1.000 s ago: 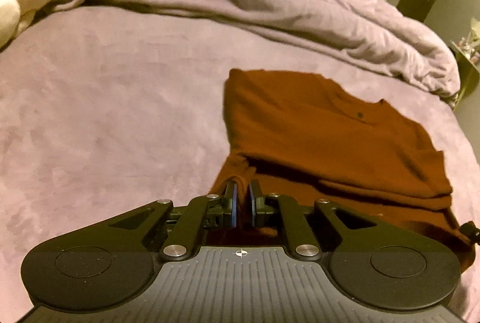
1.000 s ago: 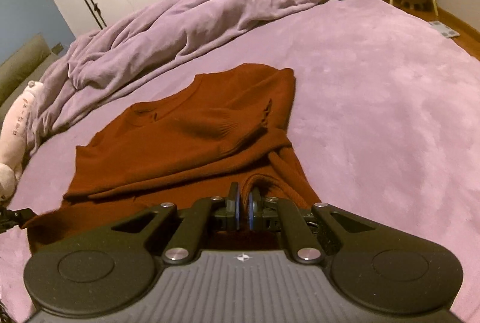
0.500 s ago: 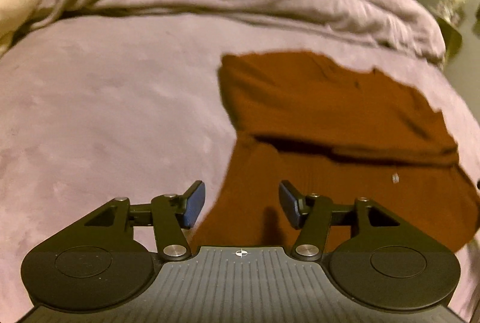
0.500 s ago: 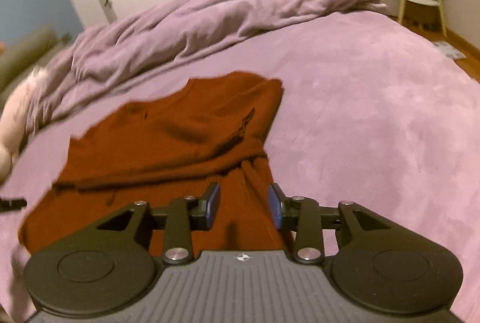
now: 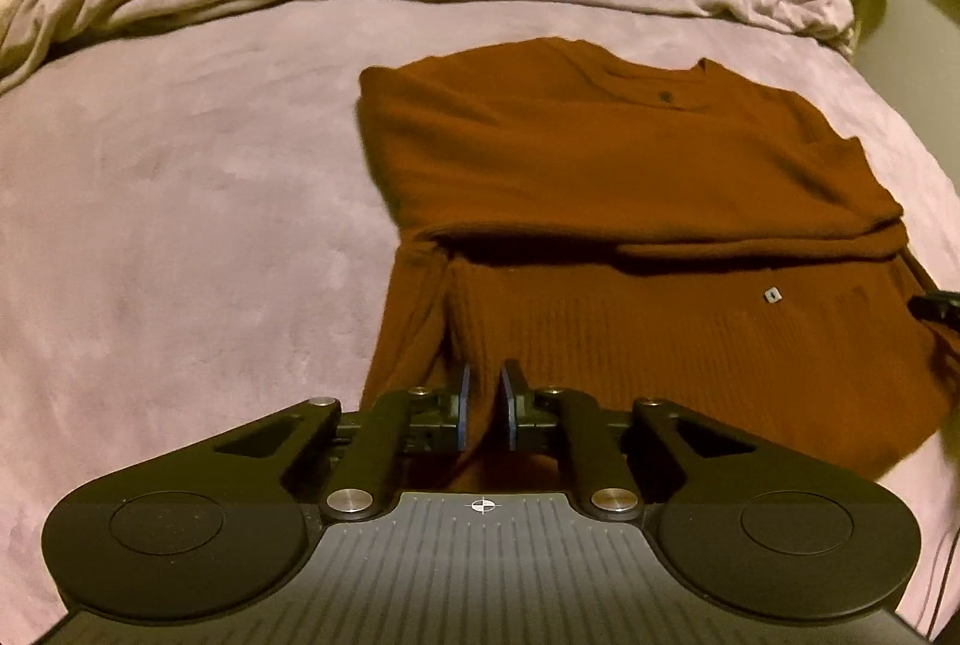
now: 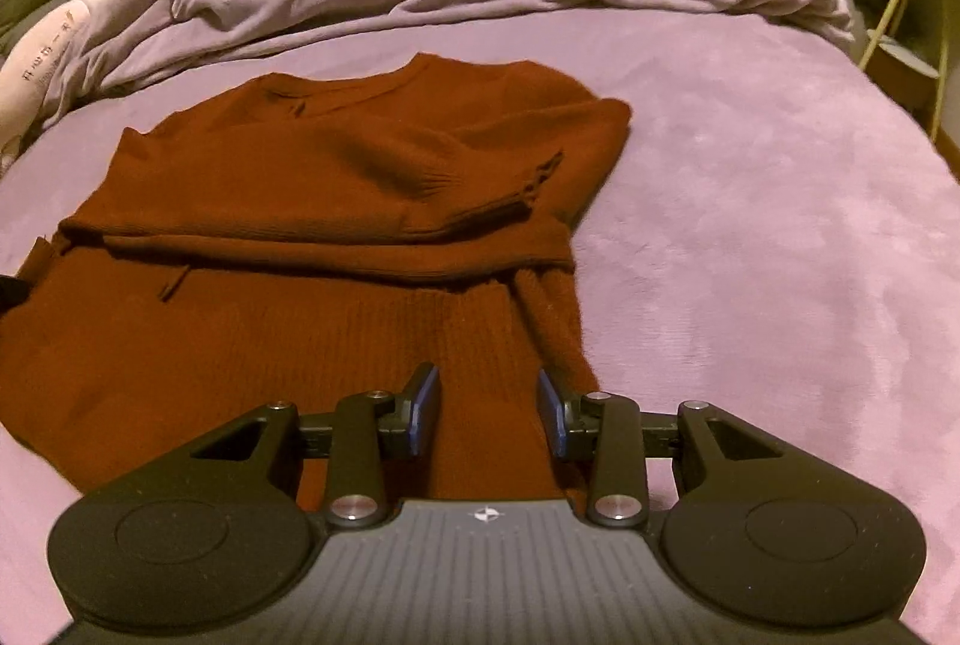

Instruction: Fold small clothes

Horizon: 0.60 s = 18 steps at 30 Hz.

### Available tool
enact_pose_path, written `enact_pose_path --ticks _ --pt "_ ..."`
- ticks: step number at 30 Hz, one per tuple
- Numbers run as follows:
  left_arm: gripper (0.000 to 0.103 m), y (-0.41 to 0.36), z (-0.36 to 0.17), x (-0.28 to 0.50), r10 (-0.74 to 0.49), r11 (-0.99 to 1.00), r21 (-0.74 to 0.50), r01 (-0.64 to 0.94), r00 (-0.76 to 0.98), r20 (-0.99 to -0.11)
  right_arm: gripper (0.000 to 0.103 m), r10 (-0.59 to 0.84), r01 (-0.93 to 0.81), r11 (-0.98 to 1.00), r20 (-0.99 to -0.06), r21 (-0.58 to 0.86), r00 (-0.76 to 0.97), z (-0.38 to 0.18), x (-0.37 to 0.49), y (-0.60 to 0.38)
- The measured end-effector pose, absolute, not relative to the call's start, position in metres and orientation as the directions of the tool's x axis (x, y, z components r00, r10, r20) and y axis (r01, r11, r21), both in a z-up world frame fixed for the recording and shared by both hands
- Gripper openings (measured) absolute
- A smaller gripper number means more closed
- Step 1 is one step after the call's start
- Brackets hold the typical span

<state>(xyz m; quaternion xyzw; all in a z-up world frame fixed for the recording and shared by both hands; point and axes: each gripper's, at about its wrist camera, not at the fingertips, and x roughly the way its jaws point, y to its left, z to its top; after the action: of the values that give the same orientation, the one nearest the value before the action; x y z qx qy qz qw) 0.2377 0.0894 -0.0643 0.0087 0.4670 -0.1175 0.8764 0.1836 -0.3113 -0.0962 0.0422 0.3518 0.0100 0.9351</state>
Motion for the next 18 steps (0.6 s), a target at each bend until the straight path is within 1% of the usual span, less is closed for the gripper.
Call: enact_pose_path --ticks 2,4,5,6,8,9,11,12,13,14,15,16,17,18 --pt "0.011 0.088 -0.061 0.235 -0.204 0.97 -0.09 0.228 0.547 -0.812 0.011 0.061 -0.006 0.996 -0.654 0.085 0.754 -0.094 0.183 -0.309" --pt "0.011 0.086 -0.058 0.234 -0.233 0.962 -0.11 0.248 0.549 -0.803 0.009 0.083 -0.02 0.994 -0.654 0.104 0.752 -0.093 0.182 -0.309" --pt "0.013 0.085 -0.059 0.235 -0.242 0.96 -0.116 0.255 0.544 -0.803 0.009 0.084 -0.024 0.995 -0.655 0.1 0.751 -0.094 0.182 -0.308" --pt "0.016 0.083 -0.06 0.236 -0.238 0.961 -0.112 0.254 0.543 -0.805 0.01 0.079 -0.031 0.996 -0.656 0.084 0.751 -0.094 0.183 -0.307" --pt "0.038 0.08 -0.065 0.241 -0.221 0.964 -0.099 0.247 0.539 -0.813 0.011 0.076 -0.03 0.996 -0.662 0.081 0.745 -0.095 0.185 -0.306" --pt "0.047 0.08 -0.067 0.242 -0.225 0.963 -0.105 0.247 0.532 -0.817 0.012 0.083 -0.025 0.995 -0.666 0.096 0.741 -0.095 0.187 -0.307" --pt "0.054 0.078 -0.073 0.246 -0.232 0.962 -0.115 0.249 0.514 -0.826 0.017 0.103 -0.018 0.991 -0.67 0.132 0.735 -0.093 0.189 -0.31" --pt "0.054 0.077 -0.075 0.247 -0.227 0.962 -0.109 0.25 0.512 -0.829 0.019 0.115 -0.02 0.989 -0.672 0.148 0.731 -0.092 0.19 -0.311" --pt "0.054 0.076 -0.079 0.249 -0.218 0.963 -0.101 0.248 0.506 -0.835 0.025 0.125 -0.022 0.987 -0.674 0.159 0.728 -0.092 0.191 -0.312" --pt "0.053 0.075 -0.081 0.25 -0.209 0.965 -0.094 0.244 0.504 -0.838 0.027 0.127 -0.025 0.987 -0.675 0.159 0.727 -0.093 0.192 -0.312" --pt "0.051 0.075 -0.083 0.251 -0.203 0.967 -0.09 0.24 0.504 -0.839 0.027 0.119 -0.026 0.989 -0.678 0.146 0.726 -0.094 0.193 -0.311" --pt "0.045 0.076 -0.083 0.252 -0.203 0.968 -0.093 0.233 0.505 -0.839 0.027 0.112 -0.029 0.991 -0.682 0.132 0.723 -0.095 0.194 -0.31" --pt "0.032 0.077 -0.084 0.253 -0.198 0.97 -0.094 0.223 0.506 -0.84 0.027 0.111 -0.03 0.991 -0.681 0.129 0.724 -0.096 0.195 -0.309" --pt "0.016 0.079 -0.084 0.254 -0.187 0.974 -0.089 0.21 0.506 -0.842 0.027 0.109 -0.031 0.992 -0.677 0.126 0.727 -0.096 0.194 -0.308"
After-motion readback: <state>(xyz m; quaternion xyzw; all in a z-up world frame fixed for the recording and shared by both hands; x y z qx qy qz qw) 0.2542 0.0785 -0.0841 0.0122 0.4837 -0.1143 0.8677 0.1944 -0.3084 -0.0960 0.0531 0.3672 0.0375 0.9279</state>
